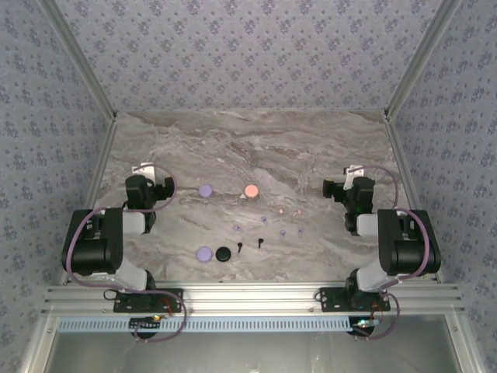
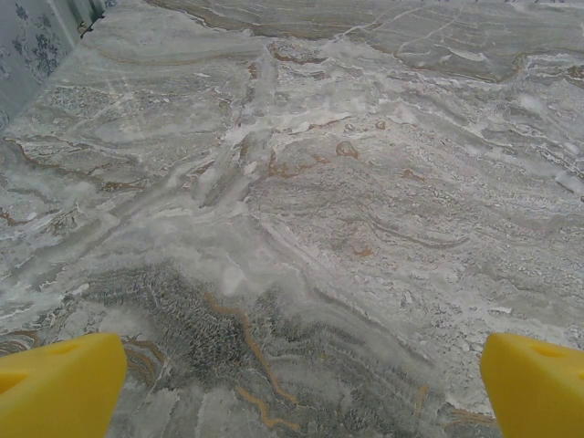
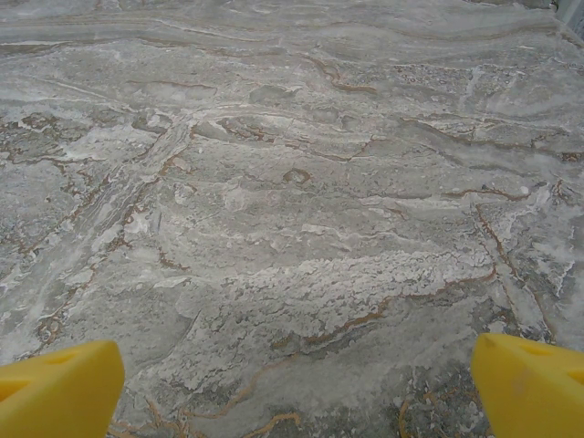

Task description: Insert wireless bluetooth earbuds into charging case

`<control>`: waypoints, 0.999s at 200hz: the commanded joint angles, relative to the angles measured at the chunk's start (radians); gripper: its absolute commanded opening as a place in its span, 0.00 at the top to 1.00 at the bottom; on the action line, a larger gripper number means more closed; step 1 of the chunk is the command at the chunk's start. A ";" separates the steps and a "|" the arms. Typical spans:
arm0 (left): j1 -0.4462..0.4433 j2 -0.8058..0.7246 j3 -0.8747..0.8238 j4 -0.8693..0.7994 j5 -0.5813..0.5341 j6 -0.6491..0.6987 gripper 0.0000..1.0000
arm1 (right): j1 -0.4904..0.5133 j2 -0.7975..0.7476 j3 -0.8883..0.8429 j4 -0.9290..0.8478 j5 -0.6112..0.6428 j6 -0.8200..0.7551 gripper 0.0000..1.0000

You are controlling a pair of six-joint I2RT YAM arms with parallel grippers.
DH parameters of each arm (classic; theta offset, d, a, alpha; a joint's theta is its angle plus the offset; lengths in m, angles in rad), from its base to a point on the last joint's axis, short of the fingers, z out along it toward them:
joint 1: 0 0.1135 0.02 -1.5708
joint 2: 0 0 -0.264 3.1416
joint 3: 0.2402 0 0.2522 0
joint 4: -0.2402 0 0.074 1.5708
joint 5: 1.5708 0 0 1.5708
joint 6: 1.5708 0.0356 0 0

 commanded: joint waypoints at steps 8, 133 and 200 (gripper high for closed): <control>0.001 -0.011 0.018 -0.004 0.018 -0.008 0.01 | -0.006 0.000 0.021 0.024 0.013 -0.002 0.00; -0.075 -0.401 0.192 -0.717 -0.078 -0.389 0.01 | 0.005 -0.454 0.214 -0.757 -0.029 0.113 0.00; -0.251 -0.486 0.220 -0.916 0.248 -0.744 0.01 | 0.389 -0.289 0.581 -1.273 -0.085 -0.005 0.00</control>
